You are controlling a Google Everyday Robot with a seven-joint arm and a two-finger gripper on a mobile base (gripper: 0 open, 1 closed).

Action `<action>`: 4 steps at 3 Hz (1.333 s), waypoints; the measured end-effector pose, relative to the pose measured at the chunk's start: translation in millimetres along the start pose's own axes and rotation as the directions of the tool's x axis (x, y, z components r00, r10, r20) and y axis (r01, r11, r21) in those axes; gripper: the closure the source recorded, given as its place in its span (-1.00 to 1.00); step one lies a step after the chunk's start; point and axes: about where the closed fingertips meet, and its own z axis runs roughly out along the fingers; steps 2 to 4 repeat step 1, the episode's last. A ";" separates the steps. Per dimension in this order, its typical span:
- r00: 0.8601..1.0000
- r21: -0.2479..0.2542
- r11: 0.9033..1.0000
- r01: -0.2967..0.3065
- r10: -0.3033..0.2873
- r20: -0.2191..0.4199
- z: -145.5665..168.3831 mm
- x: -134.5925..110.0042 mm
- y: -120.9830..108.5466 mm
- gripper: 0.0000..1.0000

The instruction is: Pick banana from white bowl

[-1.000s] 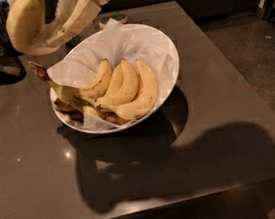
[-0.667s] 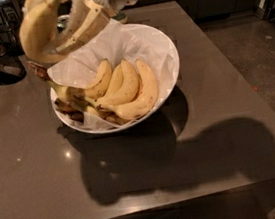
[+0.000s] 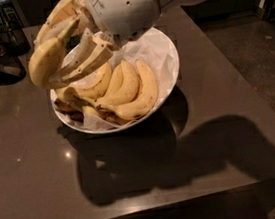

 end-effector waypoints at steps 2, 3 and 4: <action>1.000 0.000 1.000 0.000 0.000 0.000 0.0 0.0 0.0 1.00; 1.000 0.000 1.000 0.000 0.000 0.000 0.0 0.0 0.0 1.00; 1.000 0.000 1.000 0.000 0.000 0.000 0.0 0.0 0.0 1.00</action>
Offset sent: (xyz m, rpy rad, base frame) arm 0.0000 0.0000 0.0000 0.0000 0.0000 0.0000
